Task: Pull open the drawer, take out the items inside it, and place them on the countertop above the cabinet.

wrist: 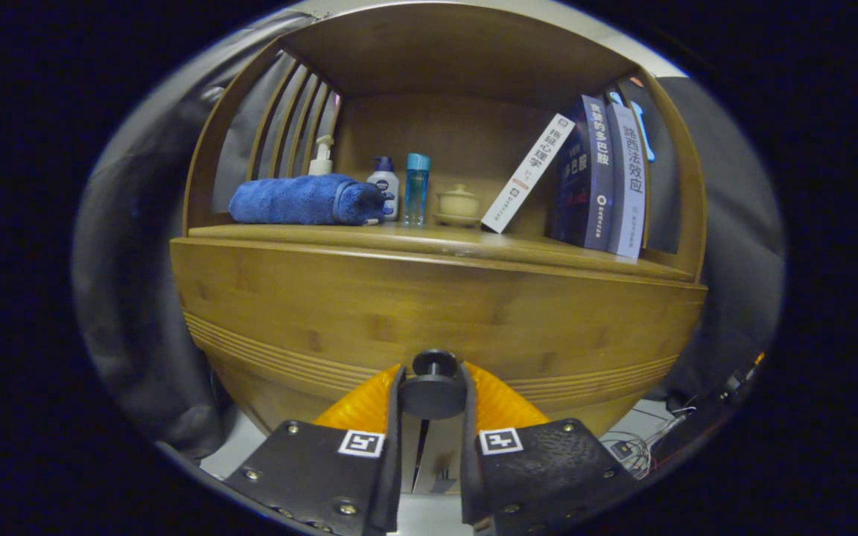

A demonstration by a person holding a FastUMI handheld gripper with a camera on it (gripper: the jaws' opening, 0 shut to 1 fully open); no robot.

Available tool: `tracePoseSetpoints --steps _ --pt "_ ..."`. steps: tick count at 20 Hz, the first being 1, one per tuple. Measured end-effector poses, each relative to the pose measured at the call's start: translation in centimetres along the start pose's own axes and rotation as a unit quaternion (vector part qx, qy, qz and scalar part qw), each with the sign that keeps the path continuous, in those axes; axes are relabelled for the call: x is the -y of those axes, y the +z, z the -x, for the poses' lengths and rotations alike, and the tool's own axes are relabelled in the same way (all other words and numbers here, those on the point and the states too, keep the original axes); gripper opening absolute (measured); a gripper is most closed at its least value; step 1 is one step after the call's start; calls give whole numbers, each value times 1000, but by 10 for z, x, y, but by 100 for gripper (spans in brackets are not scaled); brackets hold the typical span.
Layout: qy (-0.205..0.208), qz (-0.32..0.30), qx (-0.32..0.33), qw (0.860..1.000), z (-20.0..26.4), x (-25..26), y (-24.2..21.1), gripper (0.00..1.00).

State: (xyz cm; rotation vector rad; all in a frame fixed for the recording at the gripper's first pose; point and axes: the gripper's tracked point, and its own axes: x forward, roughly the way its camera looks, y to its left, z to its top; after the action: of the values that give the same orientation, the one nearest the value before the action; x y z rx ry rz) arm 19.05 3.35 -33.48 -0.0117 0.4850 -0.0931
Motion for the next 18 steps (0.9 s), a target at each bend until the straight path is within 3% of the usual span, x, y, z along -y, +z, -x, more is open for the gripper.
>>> tracePoseSetpoints --steps 18 --pt "35 -4 -1 999 141 -6 -37 32"
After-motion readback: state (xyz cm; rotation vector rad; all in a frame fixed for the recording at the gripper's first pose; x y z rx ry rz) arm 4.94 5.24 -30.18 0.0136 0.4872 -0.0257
